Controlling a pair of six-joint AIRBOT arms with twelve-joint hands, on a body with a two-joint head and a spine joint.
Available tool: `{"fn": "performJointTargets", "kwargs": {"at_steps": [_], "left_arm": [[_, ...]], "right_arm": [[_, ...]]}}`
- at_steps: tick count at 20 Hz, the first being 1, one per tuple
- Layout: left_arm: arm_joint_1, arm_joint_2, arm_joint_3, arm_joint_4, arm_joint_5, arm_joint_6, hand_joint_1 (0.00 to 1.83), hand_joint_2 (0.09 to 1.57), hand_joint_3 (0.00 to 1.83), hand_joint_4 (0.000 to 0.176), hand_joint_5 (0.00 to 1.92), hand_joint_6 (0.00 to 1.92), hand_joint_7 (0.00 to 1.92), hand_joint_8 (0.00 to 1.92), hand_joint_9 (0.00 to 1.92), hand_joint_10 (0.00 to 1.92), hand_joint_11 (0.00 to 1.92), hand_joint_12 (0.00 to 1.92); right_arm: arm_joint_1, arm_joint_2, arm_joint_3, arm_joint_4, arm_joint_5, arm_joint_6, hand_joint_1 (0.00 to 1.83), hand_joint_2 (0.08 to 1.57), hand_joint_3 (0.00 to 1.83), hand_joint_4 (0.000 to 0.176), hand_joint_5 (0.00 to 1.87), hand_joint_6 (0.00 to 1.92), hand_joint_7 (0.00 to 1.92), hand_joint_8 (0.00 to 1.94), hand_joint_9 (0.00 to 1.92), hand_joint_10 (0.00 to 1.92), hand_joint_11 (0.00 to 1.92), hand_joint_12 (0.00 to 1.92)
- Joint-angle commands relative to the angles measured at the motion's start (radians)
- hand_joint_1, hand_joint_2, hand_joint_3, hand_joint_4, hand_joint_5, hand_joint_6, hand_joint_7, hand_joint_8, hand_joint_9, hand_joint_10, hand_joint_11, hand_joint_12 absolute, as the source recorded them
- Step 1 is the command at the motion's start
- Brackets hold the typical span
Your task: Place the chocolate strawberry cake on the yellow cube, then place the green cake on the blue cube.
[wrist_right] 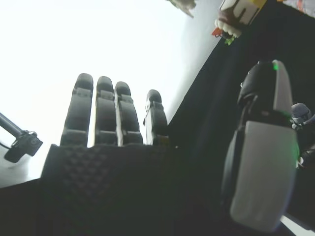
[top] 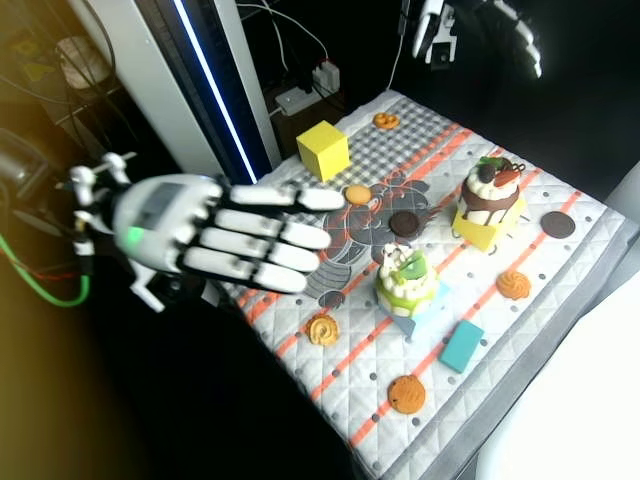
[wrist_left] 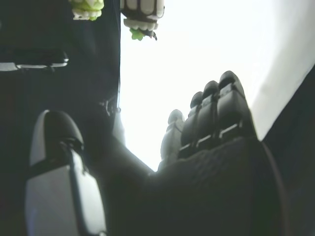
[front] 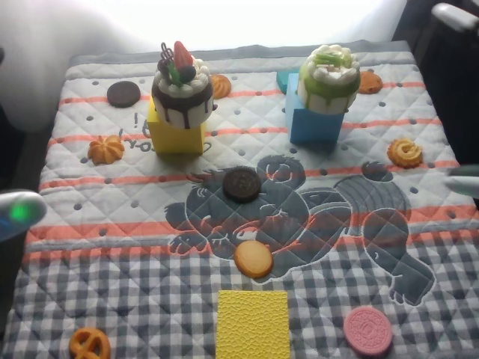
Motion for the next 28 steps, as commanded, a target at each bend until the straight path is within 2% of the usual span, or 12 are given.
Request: {"fn": "performJointTargets", "kwargs": {"at_steps": [1,2,3,5,8,13,15,20,23,25,26,28], "left_arm": [[0.001,0.002,-0.004,0.005,-0.174,-0.022,0.70,0.82,0.00,0.080,0.00,0.00,0.00,0.00,0.00,0.00,0.00,0.00],[0.020,0.004,-0.010,0.007,-0.198,-0.049,0.65,0.82,0.00,0.095,0.00,0.00,0.00,0.00,0.00,0.00,0.00,0.00],[0.022,0.005,-0.009,0.013,-0.198,-0.074,0.59,0.81,0.00,0.152,0.00,0.00,0.00,0.00,0.00,0.00,0.00,0.00],[0.023,0.003,-0.005,0.028,-0.198,-0.087,0.61,0.78,0.00,0.175,0.00,0.00,0.00,0.00,0.00,0.00,0.00,0.00],[0.023,0.003,-0.005,0.046,-0.198,-0.106,0.63,0.79,0.00,0.176,0.00,0.00,0.00,0.00,0.00,0.00,0.00,0.00],[0.022,-0.006,-0.002,0.065,-0.198,-0.147,0.60,0.78,0.00,0.176,0.00,0.00,0.00,0.00,0.00,0.00,0.00,0.00],[0.022,-0.009,0.001,0.068,-0.199,-0.156,0.58,0.81,0.00,0.176,0.00,0.00,0.00,0.00,0.00,0.00,0.02,0.01],[-0.009,-0.017,0.021,0.092,-0.199,-0.187,0.46,1.00,0.01,0.176,0.00,0.00,0.00,0.00,0.00,0.00,0.00,0.00],[-0.037,-0.046,0.061,0.096,-0.199,-0.262,0.51,0.94,0.02,0.169,0.00,0.00,0.00,0.00,0.00,0.00,0.01,0.00],[-0.074,-0.058,0.079,0.113,-0.199,-0.270,0.39,1.13,0.01,0.176,0.00,0.00,0.00,0.00,0.00,0.00,0.00,0.00],[-0.097,-0.059,0.086,0.123,-0.199,-0.268,0.43,1.14,0.01,0.176,0.00,0.00,0.00,0.00,0.00,0.00,0.00,0.00],[-0.137,-0.056,0.095,0.151,-0.199,-0.268,0.37,1.07,0.00,0.111,0.00,0.00,0.04,0.01,0.02,0.01,0.08,0.04]], "right_arm": [[0.001,0.009,-0.004,-0.007,0.194,0.013,0.76,0.88,0.01,0.176,0.00,0.00,0.00,0.00,0.00,0.00,0.00,0.00],[-0.016,0.014,-0.012,-0.006,0.218,0.013,0.79,0.90,0.02,0.176,0.00,0.00,0.00,0.00,0.00,0.00,0.00,0.00],[-0.024,0.017,-0.018,-0.006,0.241,0.013,0.73,0.91,0.02,0.176,0.00,0.00,0.00,0.00,0.00,0.00,0.00,0.00],[-0.033,0.018,-0.028,-0.015,0.282,0.013,0.66,0.91,0.01,0.176,0.00,0.00,0.00,0.00,0.00,0.00,0.00,0.00],[-0.033,0.018,-0.036,-0.033,0.322,0.013,0.70,1.05,0.02,0.159,0.00,0.00,0.00,0.00,0.00,0.00,0.00,0.00],[-0.034,0.012,-0.043,-0.064,0.341,0.027,0.77,1.08,0.01,0.174,0.00,0.00,0.00,0.00,0.00,0.00,0.00,0.00],[-0.034,0.016,-0.044,-0.065,0.369,0.027,0.65,1.15,0.01,0.128,0.04,0.00,0.01,0.00,0.00,0.00,0.00,0.00],[-0.033,0.029,-0.055,-0.090,0.390,0.027,1.03,0.94,0.00,0.175,0.03,0.00,0.02,0.00,0.06,0.01,0.02,0.01],[-0.016,0.032,-0.053,-0.104,0.390,0.024,0.75,1.04,0.01,0.068,0.13,0.01,0.04,0.00,0.01,0.00,0.00,0.00],[-0.004,0.050,-0.050,-0.112,0.390,0.024,0.67,1.08,0.02,0.085,0.07,0.00,0.01,0.00,0.00,0.00,0.00,0.00],[0.007,0.062,-0.053,-0.124,0.391,0.023,0.79,1.10,0.02,0.062,0.07,0.00,0.00,0.00,0.00,0.00,0.00,0.00],[0.062,0.067,-0.059,-0.154,0.391,-0.001,0.60,1.11,0.01,0.134,0.01,0.00,0.00,0.00,0.00,0.00,0.00,0.00]]}}
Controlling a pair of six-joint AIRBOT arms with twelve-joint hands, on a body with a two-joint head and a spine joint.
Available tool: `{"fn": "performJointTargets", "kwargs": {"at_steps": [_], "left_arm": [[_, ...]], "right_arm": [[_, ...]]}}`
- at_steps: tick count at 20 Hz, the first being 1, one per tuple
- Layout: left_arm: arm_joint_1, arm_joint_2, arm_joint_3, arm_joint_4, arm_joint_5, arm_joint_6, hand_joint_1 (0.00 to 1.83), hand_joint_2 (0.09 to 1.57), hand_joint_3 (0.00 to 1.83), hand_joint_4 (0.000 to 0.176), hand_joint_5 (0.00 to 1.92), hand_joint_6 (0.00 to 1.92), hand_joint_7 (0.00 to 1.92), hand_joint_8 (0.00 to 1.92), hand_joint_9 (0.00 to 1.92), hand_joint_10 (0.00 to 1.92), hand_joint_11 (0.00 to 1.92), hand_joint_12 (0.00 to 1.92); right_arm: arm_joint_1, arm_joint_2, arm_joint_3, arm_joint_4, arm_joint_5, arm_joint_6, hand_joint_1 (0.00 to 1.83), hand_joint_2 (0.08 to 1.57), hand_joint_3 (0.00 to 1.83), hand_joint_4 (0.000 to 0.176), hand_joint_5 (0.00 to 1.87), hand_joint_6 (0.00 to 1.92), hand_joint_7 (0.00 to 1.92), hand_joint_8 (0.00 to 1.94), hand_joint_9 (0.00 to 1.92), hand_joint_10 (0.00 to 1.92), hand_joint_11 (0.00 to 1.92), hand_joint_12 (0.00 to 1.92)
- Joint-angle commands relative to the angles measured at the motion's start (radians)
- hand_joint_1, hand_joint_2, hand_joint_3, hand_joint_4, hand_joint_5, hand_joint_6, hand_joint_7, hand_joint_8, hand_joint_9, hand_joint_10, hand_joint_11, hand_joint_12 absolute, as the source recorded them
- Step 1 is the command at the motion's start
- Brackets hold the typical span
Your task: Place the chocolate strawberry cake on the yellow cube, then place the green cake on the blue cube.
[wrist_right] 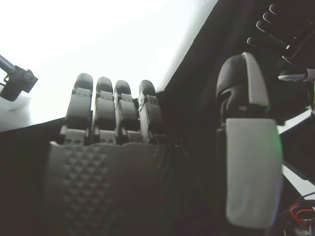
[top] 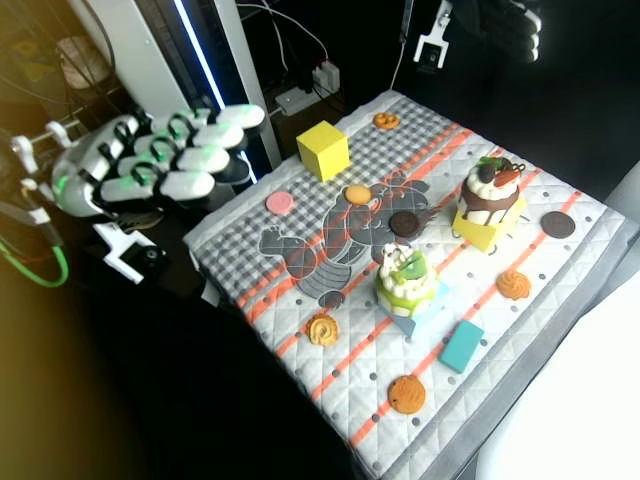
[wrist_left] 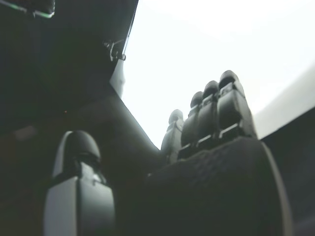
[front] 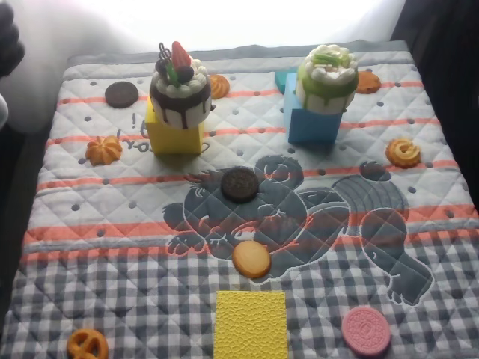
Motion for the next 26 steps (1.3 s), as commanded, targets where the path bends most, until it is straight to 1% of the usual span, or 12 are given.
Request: {"fn": "performJointTargets", "kwargs": {"at_steps": [1,3,6,7,8,11,13,16,18,20,23,26], "left_arm": [[-0.014,0.005,0.006,0.019,-0.121,-0.009,0.37,1.05,0.00,0.130,0.00,0.00,0.08,0.01,0.06,0.01,0.08,0.04],[-0.044,0.006,0.014,0.049,-0.121,-0.010,0.21,1.13,0.01,0.093,0.05,0.01,0.06,0.00,0.01,0.00,0.02,0.01],[-0.132,0.013,0.025,0.111,-0.121,-0.015,0.24,1.17,0.00,0.167,0.14,0.02,0.15,0.00,0.04,0.00,0.01,0.01],[-0.148,0.022,0.025,0.124,-0.122,-0.024,0.13,1.30,0.02,0.174,0.07,0.00,0.19,0.00,0.07,0.00,0.00,0.00],[-0.155,0.028,0.025,0.135,-0.122,-0.036,0.18,1.44,0.02,0.176,0.21,0.04,0.61,0.08,0.57,0.06,0.00,0.76],[-0.179,0.026,0.023,0.137,-0.122,-0.083,0.07,1.36,0.00,0.174,0.05,0.01,0.07,0.02,0.17,0.00,0.00,0.01],[-0.178,0.027,0.024,0.132,-0.122,-0.144,0.14,1.46,0.00,0.059,0.20,0.03,0.24,0.03,0.23,0.01,0.06,0.05],[-0.179,0.016,0.023,0.115,-0.122,-0.193,0.34,1.49,0.00,0.007,0.53,0.03,0.73,0.07,0.67,0.38,0.35,0.96],[-0.175,0.002,0.024,0.096,-0.122,-0.229,0.16,1.51,0.00,0.083,0.20,0.00,0.53,0.00,0.49,0.23,0.02,1.31],[-0.171,-0.017,0.023,0.091,-0.122,-0.263,0.25,1.52,0.00,0.104,0.22,0.01,0.61,0.03,0.59,0.23,0.00,1.36],[-0.170,-0.027,0.024,0.085,-0.122,-0.282,0.03,1.51,0.01,0.054,0.34,0.01,0.59,0.01,0.51,0.18,0.00,1.29],[-0.169,-0.023,0.024,0.084,-0.122,-0.282,0.00,1.55,0.03,0.081,0.39,0.01,0.52,0.00,0.40,0.08,0.00,0.93]], "right_arm": [[0.027,0.001,-0.005,-0.030,0.127,-0.016,0.85,1.03,0.03,0.117,0.11,0.02,0.00,0.00,0.00,0.00,0.00,0.37],[0.063,-0.006,-0.004,-0.063,0.127,-0.040,0.95,1.06,0.01,0.047,0.15,0.00,0.03,0.01,0.06,0.01,0.00,0.14],[0.112,0.019,-0.021,-0.106,0.128,-0.040,0.92,0.98,0.00,0.147,0.00,0.00,0.00,0.00,0.00,0.00,0.00,0.42],[0.129,0.030,-0.027,-0.118,0.128,-0.041,0.76,0.99,0.00,0.100,0.06,0.01,0.03,0.01,0.12,0.03,0.00,0.58],[0.138,0.037,-0.031,-0.122,0.128,-0.041,0.80,1.10,0.01,0.000,0.59,0.06,0.48,0.05,0.43,0.06,0.00,0.88],[0.156,0.056,-0.060,-0.115,0.128,-0.040,0.77,1.23,0.00,0.000,0.74,0.04,0.68,0.05,0.65,0.06,0.15,1.09],[0.168,0.042,-0.071,-0.094,0.128,-0.039,0.79,1.26,0.00,0.000,0.64,0.00,0.68,0.01,0.68,0.04,0.20,1.04],[0.170,0.037,-0.091,-0.049,0.128,-0.026,0.38,1.31,0.00,0.004,0.55,0.00,0.67,0.01,0.72,0.05,0.17,1.51],[0.170,0.029,-0.092,-0.042,0.128,0.016,0.15,1.33,0.00,0.050,0.55,0.00,0.67,0.00,0.69,0.06,0.17,1.49],[0.169,0.010,-0.090,-0.035,0.129,0.051,0.22,1.36,0.01,0.000,0.56,0.00,0.64,0.00,0.60,0.04,0.03,1.35],[0.170,-0.005,-0.079,-0.028,0.129,0.086,0.31,1.32,0.00,0.036,0.70,0.01,0.79,0.01,0.66,0.31,0.12,1.46],[0.170,-0.005,-0.079,-0.028,0.129,0.097,0.19,1.41,0.01,0.035,0.68,0.00,0.79,0.00,0.50,0.83,0.25,1.45]]}}
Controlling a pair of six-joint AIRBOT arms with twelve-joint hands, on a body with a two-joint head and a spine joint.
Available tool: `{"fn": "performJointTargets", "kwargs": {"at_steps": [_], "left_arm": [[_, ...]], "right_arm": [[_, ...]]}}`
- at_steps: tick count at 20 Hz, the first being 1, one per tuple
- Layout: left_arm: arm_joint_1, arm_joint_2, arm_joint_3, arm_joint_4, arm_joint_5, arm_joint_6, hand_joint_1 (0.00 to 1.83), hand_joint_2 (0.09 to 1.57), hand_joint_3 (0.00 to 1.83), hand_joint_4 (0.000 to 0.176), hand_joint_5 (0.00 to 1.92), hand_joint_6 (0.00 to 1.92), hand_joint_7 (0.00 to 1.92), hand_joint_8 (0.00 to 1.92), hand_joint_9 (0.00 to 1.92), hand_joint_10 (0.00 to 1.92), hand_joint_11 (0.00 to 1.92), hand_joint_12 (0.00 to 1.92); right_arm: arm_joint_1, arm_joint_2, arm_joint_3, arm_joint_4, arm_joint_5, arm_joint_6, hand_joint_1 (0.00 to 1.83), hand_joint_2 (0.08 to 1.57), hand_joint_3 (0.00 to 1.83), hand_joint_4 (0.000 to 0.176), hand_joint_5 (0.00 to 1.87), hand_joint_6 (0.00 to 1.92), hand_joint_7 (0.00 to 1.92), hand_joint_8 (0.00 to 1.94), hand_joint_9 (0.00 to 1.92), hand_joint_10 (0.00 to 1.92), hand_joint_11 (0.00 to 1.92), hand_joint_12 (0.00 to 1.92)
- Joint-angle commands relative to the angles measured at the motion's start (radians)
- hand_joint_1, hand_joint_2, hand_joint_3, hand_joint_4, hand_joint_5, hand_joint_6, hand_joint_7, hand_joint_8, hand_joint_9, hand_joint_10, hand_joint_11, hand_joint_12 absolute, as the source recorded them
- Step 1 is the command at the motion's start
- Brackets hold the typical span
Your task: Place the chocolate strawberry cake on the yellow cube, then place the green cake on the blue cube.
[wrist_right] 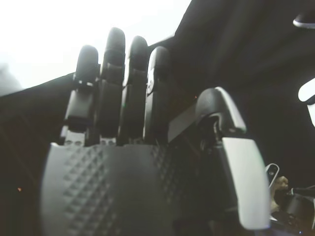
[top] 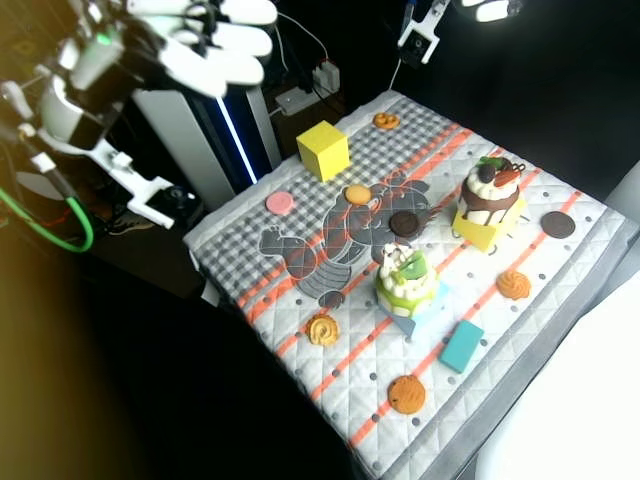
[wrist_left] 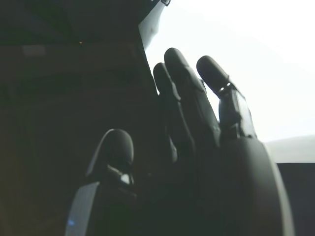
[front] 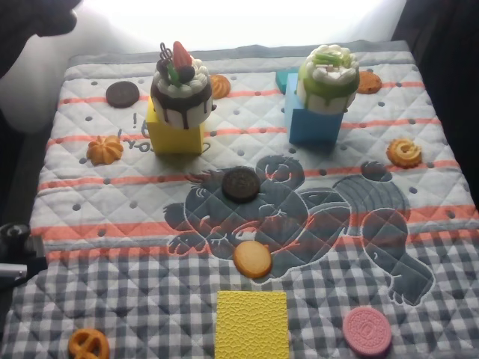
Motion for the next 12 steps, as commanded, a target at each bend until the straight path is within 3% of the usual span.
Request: {"fn": "performJointTargets", "kwargs": {"at_steps": [1,2,3,4,5,6,7,8,9,10,11,12], "left_arm": [[-0.003,0.004,0.003,0.002,-0.121,-0.012,0.09,1.55,0.02,0.071,0.38,0.00,0.41,0.01,0.33,0.03,0.00,0.72],[-0.002,0.003,0.002,0.002,-0.121,-0.012,0.07,1.57,0.06,0.015,0.39,0.00,0.39,0.00,0.32,0.01,0.00,0.59],[-0.002,0.002,0.001,0.003,-0.121,-0.012,0.02,1.51,0.03,0.052,0.45,0.02,0.36,0.00,0.24,0.01,0.00,0.38],[-0.001,0.002,0.000,0.003,-0.121,-0.012,0.04,1.43,0.00,0.010,0.37,0.01,0.23,0.00,0.14,0.01,0.00,0.20],[-0.001,0.002,0.000,0.003,-0.121,-0.012,0.02,1.42,0.00,0.010,0.27,0.00,0.13,0.01,0.05,0.01,0.00,0.05],[-0.001,0.002,0.000,0.003,-0.121,-0.012,0.00,1.47,0.01,0.024,0.23,0.00,0.11,0.00,0.03,0.00,0.00,0.01],[-0.001,0.002,0.000,0.003,-0.121,-0.012,0.00,1.48,0.01,0.042,0.28,0.01,0.16,0.01,0.07,0.01,0.01,0.01],[0.000,0.002,-0.001,0.003,-0.121,-0.012,0.12,1.43,0.00,0.034,0.35,0.02,0.16,0.01,0.07,0.00,0.01,0.00],[0.001,0.002,-0.001,0.003,-0.121,-0.012,0.02,1.40,0.00,0.021,0.31,0.01,0.13,0.00,0.03,0.01,0.00,0.00],[0.001,0.002,-0.002,0.002,-0.121,-0.012,0.01,1.42,0.00,0.014,0.30,0.01,0.12,0.00,0.02,0.00,0.00,0.00],[0.002,0.002,-0.002,0.002,-0.121,-0.012,0.05,1.48,0.01,0.020,0.24,0.01,0.13,0.01,0.06,0.01,0.01,0.00],[0.002,0.002,-0.002,0.001,-0.121,-0.012,0.05,1.48,0.01,0.020,0.24,0.01,0.13,0.01,0.06,0.01,0.01,0.00]], "right_arm": [[0.011,-0.001,0.002,-0.006,0.110,0.013,0.25,1.34,0.00,0.049,0.64,0.00,0.70,0.00,0.44,0.63,0.05,1.41],[0.011,-0.004,0.003,-0.007,0.110,0.025,0.32,1.35,0.00,0.000,0.59,0.00,0.63,0.00,0.49,0.40,0.01,1.36],[0.011,-0.008,0.005,-0.007,0.110,0.032,0.24,1.31,0.00,0.000,0.53,0.00,0.54,0.00,0.46,0.17,0.00,1.08],[0.011,-0.009,0.006,-0.007,0.110,0.033,0.26,1.29,0.00,0.004,0.49,0.00,0.44,0.00,0.37,0.06,0.00,0.80],[0.011,-0.009,0.007,-0.007,0.110,0.033,0.29,1.33,0.01,0.000,0.51,0.00,0.31,0.01,0.26,0.02,0.00,0.52],[0.010,-0.007,0.007,-0.006,0.110,0.033,0.33,1.35,0.01,0.000,0.46,0.00,0.30,0.01,0.26,0.02,0.00,0.44],[0.009,-0.006,0.007,-0.006,0.110,0.033,0.26,1.33,0.00,0.029,0.55,0.01,0.45,0.02,0.39,0.02,0.07,0.67],[0.007,-0.006,0.008,-0.006,0.110,0.033,0.20,1.34,0.00,0.006,0.51,0.00,0.52,0.02,0.47,0.02,0.01,0.85],[0.006,-0.005,0.008,-0.006,0.110,0.033,0.27,1.37,0.01,0.000,0.52,0.01,0.59,0.03,0.53,0.03,0.00,0.89],[0.005,-0.004,0.008,-0.006,0.110,0.033,0.25,1.38,0.00,0.004,0.56,0.01,0.65,0.01,0.60,0.04,0.00,0.97],[0.005,-0.004,0.009,-0.005,0.110,0.033,0.35,1.31,0.00,0.024,0.67,0.01,0.76,0.01,0.75,0.05,0.22,1.06],[0.005,-0.004,0.009,-0.005,0.110,0.033,0.35,1.31,0.00,0.024,0.67,0.01,0.76,0.01,0.75,0.05,0.22,1.06]]}}
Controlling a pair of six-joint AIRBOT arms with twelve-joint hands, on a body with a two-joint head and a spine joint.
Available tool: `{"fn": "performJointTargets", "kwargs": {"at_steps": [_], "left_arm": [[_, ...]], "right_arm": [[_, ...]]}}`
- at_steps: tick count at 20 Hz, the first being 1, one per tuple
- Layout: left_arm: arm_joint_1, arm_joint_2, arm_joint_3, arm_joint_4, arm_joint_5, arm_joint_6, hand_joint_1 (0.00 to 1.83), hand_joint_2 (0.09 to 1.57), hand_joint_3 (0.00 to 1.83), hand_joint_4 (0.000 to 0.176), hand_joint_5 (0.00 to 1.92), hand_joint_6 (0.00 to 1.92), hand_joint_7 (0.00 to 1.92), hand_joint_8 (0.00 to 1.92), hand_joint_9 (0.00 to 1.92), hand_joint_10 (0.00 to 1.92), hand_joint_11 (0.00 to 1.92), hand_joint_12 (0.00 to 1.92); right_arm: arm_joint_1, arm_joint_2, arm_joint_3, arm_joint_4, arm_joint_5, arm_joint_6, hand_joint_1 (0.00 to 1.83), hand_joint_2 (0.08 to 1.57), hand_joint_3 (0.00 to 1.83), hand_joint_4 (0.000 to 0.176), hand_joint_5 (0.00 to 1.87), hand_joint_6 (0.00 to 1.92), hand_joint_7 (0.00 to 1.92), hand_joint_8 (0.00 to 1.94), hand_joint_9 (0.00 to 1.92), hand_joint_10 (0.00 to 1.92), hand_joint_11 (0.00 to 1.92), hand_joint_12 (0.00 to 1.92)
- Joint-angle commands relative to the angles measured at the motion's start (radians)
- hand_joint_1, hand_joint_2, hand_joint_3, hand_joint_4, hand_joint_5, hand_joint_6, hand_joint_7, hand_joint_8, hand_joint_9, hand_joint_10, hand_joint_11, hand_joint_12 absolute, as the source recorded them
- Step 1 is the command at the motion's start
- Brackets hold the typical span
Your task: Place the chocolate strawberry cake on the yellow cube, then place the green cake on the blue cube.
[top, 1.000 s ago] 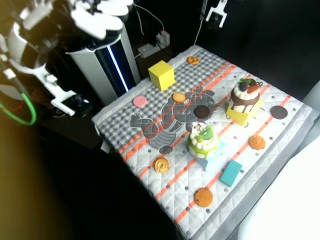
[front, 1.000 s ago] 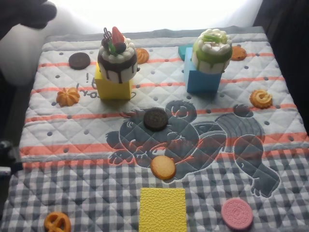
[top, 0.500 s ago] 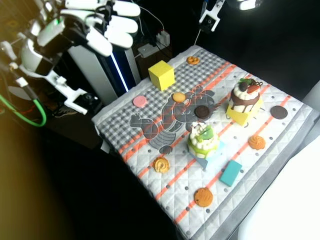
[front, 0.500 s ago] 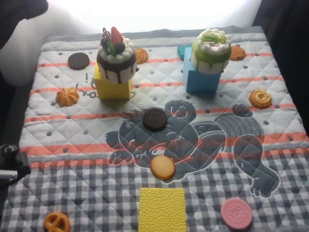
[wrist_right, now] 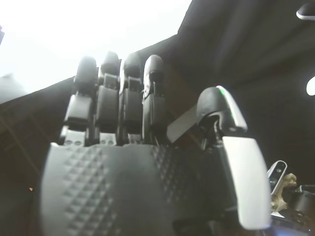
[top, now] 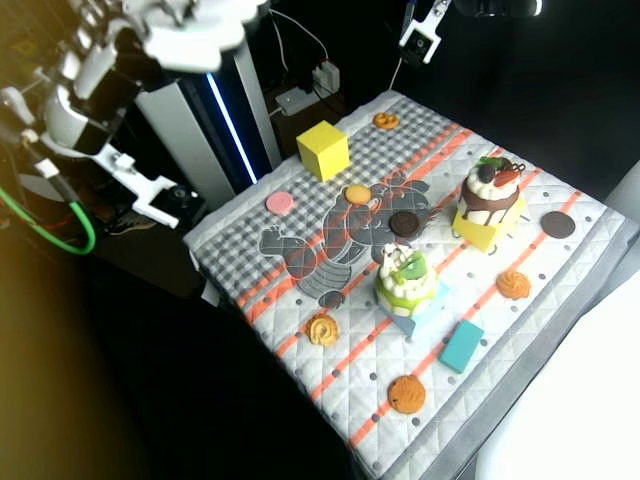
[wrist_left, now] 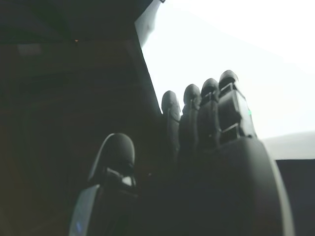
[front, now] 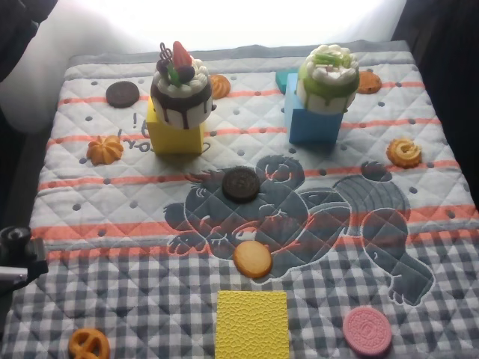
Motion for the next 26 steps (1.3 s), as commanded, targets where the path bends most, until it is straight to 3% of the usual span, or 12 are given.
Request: {"fn": "performJointTargets", "kwargs": {"at_steps": [1,9,11,15,17,19,20,22,23,24,25,26], "left_arm": [[-0.002,0.002,0.000,-0.002,-0.122,-0.008,0.04,1.46,0.00,0.042,0.34,0.02,0.12,0.00,0.04,0.00,0.03,0.02],[0.000,0.004,0.000,-0.010,-0.122,-0.009,0.00,1.48,0.00,0.000,0.20,0.01,0.17,0.01,0.12,0.02,0.07,0.05],[0.001,0.002,0.002,-0.020,-0.122,-0.009,0.08,1.54,0.03,0.042,0.23,0.01,0.52,0.03,0.51,0.13,0.00,1.29],[0.001,0.002,0.001,-0.021,-0.122,-0.009,0.16,1.46,0.01,0.124,0.31,0.00,0.68,0.04,0.56,0.43,0.02,1.62],[0.001,0.002,-0.001,-0.019,-0.122,-0.009,0.17,1.53,0.01,0.102,0.38,0.02,0.55,0.00,0.37,0.30,0.00,1.20],[0.002,0.005,-0.001,-0.008,-0.122,-0.009,0.20,1.54,0.00,0.000,0.22,0.01,0.15,0.02,0.10,0.05,0.00,0.34],[0.002,0.005,-0.001,-0.003,-0.122,-0.009,0.39,1.45,0.00,0.069,0.21,0.01,0.31,0.03,0.10,0.01,0.00,0.08],[0.002,0.006,-0.001,-0.003,-0.122,-0.008,0.44,1.40,0.00,0.095,0.23,0.01,0.14,0.01,0.04,0.00,0.00,0.02],[0.003,0.008,-0.001,-0.002,-0.122,-0.008,0.75,1.34,0.00,0.000,0.24,0.00,0.54,0.07,0.61,0.18,0.06,0.28],[0.003,0.008,-0.001,-0.002,-0.122,-0.008,0.76,1.33,0.00,0.000,0.30,0.01,0.85,0.07,1.07,0.30,0.15,0.88],[0.004,0.008,-0.002,-0.004,-0.122,-0.008,0.76,1.33,0.00,0.000,0.30,0.01,0.85,0.07,1.07,0.30,0.15,0.88],[0.004,0.008,-0.002,-0.006,-0.122,-0.008,0.88,1.28,0.00,0.000,0.32,0.01,0.57,0.01,0.67,0.10,0.03,1.03]], "right_arm": [[0.005,0.005,0.005,-0.006,0.109,0.007,0.35,1.31,0.00,0.000,0.66,0.00,0.77,0.00,0.79,0.04,0.25,1.27],[0.005,0.005,0.002,-0.006,0.109,0.007,0.32,1.28,0.00,0.052,0.61,0.00,0.66,0.00,0.65,0.00,0.28,0.91],[0.005,0.009,0.004,-0.003,0.109,0.007,0.43,1.31,0.00,0.000,0.65,0.01,0.69,0.01,0.68,0.04,0.22,1.07],[0.005,0.018,0.005,0.006,0.109,0.006,0.23,1.38,0.00,0.041,0.76,0.01,0.84,0.02,0.84,0.12,0.35,1.22],[0.005,0.016,-0.001,0.006,0.109,0.000,0.24,1.40,0.00,0.060,0.72,0.01,0.78,0.01,0.77,0.05,0.24,1.18],[0.006,0.016,-0.006,0.006,0.109,-0.021,0.42,1.33,0.00,0.063,0.67,0.00,0.74,0.00,0.72,0.01,0.19,1.17],[0.007,0.018,-0.004,0.006,0.109,-0.021,0.57,1.31,0.00,0.000,0.56,0.00,0.58,0.00,0.55,0.01,0.09,1.00],[0.006,0.022,-0.004,0.006,0.109,-0.021,0.64,1.28,0.00,0.002,0.54,0.00,0.55,0.00,0.54,0.00,0.05,0.92],[0.006,0.024,-0.002,0.006,0.109,-0.021,0.60,1.20,0.00,0.008,0.80,0.07,0.73,0.08,0.61,0.14,0.07,1.28],[0.005,0.027,-0.002,0.006,0.109,-0.021,0.80,1.25,0.01,0.142,0.71,1.13,0.90,0.14,0.75,0.41,0.30,1.45],[0.003,0.031,-0.003,0.006,0.109,-0.021,0.80,1.25,0.01,0.142,0.71,1.13,0.90,0.14,0.75,0.41,0.30,1.45],[0.000,0.034,-0.004,0.006,0.109,-0.021,0.63,1.23,0.00,0.000,0.73,0.64,0.91,0.11,0.72,0.50,0.34,1.43]]}}
